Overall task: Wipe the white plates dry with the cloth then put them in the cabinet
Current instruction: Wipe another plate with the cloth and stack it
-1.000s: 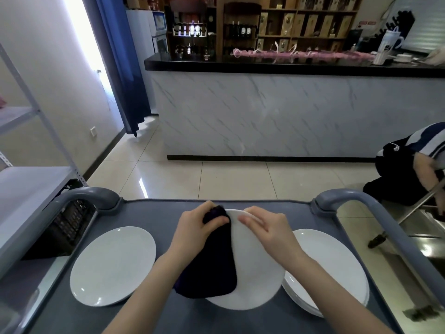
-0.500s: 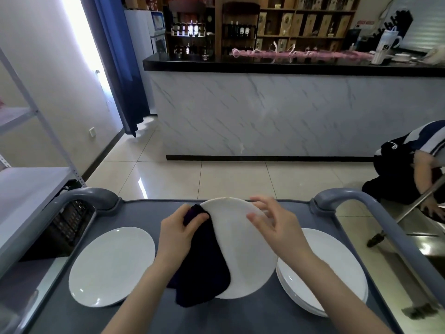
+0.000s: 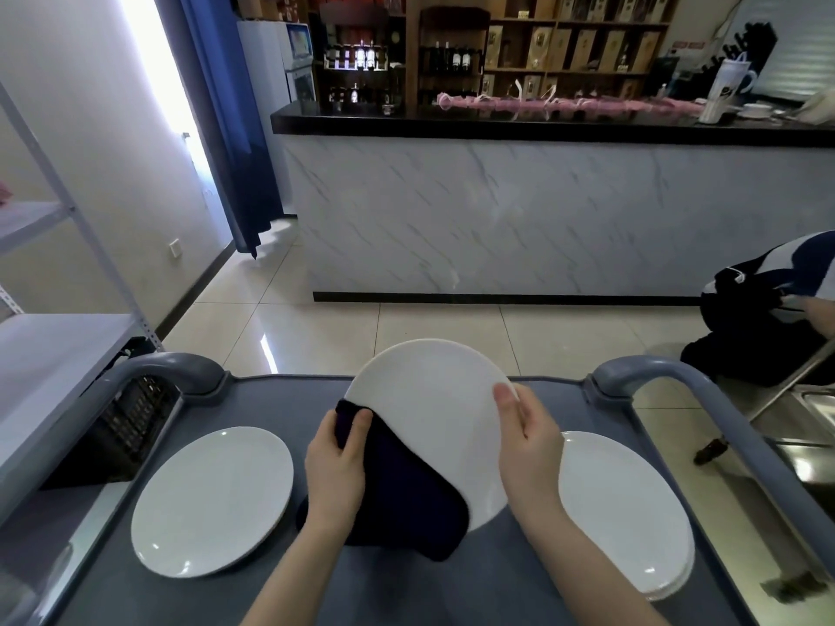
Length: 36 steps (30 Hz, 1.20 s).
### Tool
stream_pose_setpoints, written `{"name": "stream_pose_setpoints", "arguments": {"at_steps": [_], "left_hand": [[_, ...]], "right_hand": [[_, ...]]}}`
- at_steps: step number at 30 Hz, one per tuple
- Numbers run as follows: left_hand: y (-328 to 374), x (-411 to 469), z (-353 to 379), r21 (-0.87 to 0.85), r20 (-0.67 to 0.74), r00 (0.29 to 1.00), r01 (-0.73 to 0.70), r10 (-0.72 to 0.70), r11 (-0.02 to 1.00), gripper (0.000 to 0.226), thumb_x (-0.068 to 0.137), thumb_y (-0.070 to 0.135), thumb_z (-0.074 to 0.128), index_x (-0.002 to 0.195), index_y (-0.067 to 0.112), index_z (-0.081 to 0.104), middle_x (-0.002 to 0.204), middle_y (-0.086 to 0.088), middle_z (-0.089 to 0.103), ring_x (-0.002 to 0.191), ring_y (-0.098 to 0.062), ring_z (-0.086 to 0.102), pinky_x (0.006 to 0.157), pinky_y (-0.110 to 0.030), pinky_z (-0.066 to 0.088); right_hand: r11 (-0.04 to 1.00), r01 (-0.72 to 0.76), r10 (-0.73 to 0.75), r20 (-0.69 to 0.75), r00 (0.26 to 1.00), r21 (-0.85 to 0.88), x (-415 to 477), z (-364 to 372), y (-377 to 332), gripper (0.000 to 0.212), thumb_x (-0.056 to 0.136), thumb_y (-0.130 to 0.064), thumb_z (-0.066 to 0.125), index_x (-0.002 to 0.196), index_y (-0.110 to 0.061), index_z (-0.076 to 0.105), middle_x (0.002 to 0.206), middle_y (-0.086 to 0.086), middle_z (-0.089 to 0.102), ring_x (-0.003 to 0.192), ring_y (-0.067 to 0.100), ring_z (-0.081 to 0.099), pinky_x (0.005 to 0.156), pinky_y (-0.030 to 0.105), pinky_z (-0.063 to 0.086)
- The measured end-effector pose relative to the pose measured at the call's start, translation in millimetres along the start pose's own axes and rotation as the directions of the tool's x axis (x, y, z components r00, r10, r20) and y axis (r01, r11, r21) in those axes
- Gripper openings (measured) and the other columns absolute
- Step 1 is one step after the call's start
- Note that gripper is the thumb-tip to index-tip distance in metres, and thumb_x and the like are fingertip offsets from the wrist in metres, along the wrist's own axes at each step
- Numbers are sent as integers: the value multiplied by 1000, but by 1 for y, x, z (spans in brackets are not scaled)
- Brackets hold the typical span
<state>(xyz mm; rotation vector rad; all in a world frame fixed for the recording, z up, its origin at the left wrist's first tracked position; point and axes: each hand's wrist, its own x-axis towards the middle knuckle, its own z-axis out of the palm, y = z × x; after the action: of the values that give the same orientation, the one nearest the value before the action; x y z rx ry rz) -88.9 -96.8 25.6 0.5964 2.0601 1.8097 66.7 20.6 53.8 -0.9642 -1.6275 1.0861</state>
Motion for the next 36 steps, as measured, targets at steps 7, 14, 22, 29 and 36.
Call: {"name": "stream_pose_setpoints", "arguments": {"at_steps": [7, 14, 22, 29, 36], "left_hand": [[13, 11, -6, 135, 182, 962, -229, 203, 964, 17, 92, 24, 66, 77, 29, 59, 76, 15, 66, 69, 0, 58, 61, -12, 42], [24, 22, -2, 175, 233, 942, -284, 241, 943, 25, 88, 24, 70, 70, 36, 59, 69, 18, 65, 65, 3, 57, 61, -10, 41], [3, 10, -8, 23, 66, 995, -79, 77, 997, 16, 94, 26, 63, 80, 34, 64, 81, 10, 70, 72, -3, 63, 65, -22, 45], [30, 21, -11, 245, 340, 888, -401, 309, 883, 20, 84, 23, 74, 72, 30, 60, 68, 15, 63, 63, -1, 55, 60, -13, 39], [25, 15, -4, 160, 220, 945, -279, 242, 947, 26, 89, 23, 69, 68, 36, 58, 66, 14, 62, 62, -1, 55, 60, -13, 40]], "right_hand": [[964, 203, -125, 375, 919, -175, 23, -17, -4, 30, 92, -55, 48, 84, -29, 59, 62, 10, 52, 55, 17, 43, 53, 22, 34], [956, 258, -194, 357, 914, -139, 16, -12, -8, 24, 98, -43, 54, 86, -26, 65, 66, 6, 59, 62, 23, 51, 58, 28, 41], [989, 62, -39, 162, 986, -136, 2, -14, 9, 22, 98, -41, 53, 84, -26, 62, 71, -4, 62, 62, 3, 52, 57, 14, 39], [803, 428, -62, 656, 752, -415, 36, -13, -18, 49, 83, -70, 48, 127, -48, 46, 94, -10, 71, 85, 10, 64, 79, 28, 51], [946, 269, -150, 495, 856, -179, 28, -7, -16, 13, 96, -36, 62, 89, -25, 66, 72, 6, 63, 68, 23, 55, 71, 35, 45]]}}
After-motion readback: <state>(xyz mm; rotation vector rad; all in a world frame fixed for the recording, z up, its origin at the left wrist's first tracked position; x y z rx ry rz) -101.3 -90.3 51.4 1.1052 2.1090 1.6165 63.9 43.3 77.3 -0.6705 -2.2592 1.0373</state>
